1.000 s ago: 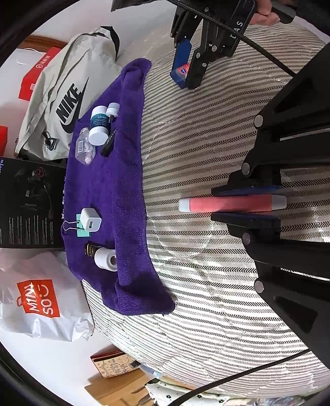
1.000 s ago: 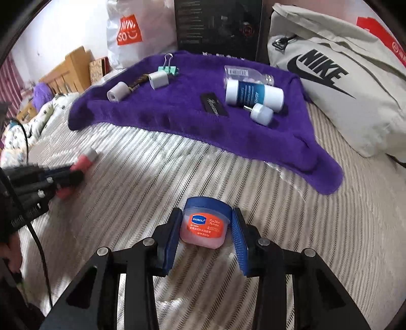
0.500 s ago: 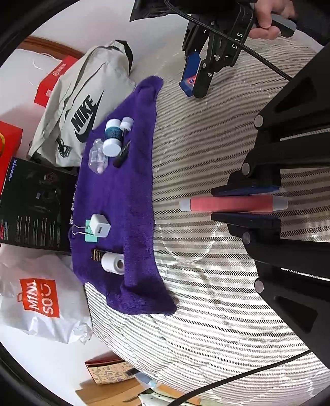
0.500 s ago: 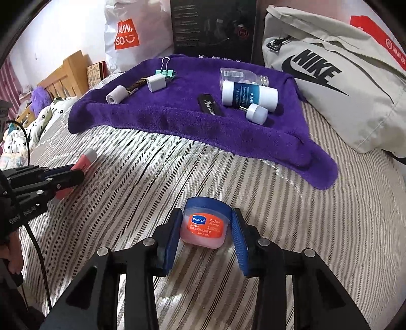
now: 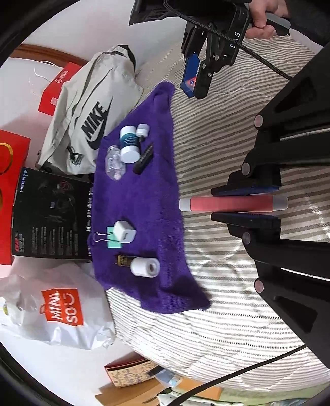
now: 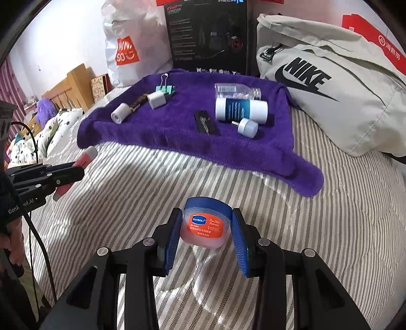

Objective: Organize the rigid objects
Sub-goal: 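Carry the pink tube with the left gripper while the right gripper carries the Vaseline jar onto the towel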

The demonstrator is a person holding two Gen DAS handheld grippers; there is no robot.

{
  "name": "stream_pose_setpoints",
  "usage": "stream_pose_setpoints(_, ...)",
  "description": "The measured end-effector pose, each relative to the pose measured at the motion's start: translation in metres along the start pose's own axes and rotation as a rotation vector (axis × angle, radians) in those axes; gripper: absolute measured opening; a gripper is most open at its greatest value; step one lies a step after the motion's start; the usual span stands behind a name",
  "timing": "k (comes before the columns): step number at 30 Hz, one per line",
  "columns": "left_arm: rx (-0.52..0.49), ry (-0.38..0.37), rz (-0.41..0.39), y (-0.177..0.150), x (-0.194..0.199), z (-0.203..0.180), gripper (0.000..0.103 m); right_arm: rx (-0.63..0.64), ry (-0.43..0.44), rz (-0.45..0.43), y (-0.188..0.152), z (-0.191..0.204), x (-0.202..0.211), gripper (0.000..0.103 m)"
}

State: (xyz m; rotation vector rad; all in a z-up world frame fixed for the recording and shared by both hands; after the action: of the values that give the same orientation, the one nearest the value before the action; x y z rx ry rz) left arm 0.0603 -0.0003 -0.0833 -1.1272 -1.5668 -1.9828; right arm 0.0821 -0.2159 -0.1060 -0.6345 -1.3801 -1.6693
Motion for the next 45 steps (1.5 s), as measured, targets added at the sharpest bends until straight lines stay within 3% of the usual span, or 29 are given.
stream_pose_setpoints(21,0.016,-0.012,-0.020,0.058,-0.031,0.044,0.012,0.030,0.050,-0.060,0.085,0.021,-0.002,0.039)
stream_pose_setpoints(33,0.054,-0.018,0.058,0.076,-0.085,0.072,0.012,0.086,0.091,-0.020,0.121,0.052,-0.045,0.039)
stream_pose_setpoints(45,0.020,0.034,0.147,0.084,-0.122,0.067,0.012,0.056,0.112,-0.019,0.124,0.037,-0.059,0.039)
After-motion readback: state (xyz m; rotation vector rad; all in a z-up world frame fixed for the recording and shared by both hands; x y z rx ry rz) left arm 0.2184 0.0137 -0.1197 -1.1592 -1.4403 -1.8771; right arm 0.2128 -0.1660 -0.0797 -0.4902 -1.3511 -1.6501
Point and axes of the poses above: each gripper's, at about its wrist camera, not at the fingertips, and x roughly against the way its jaws point, z to its left, y to its top, the point moved 1 cm from there along -x, roughly the way its jaws point, and after that the axes turned 15 degrees about -x, right-handed, at the moved point
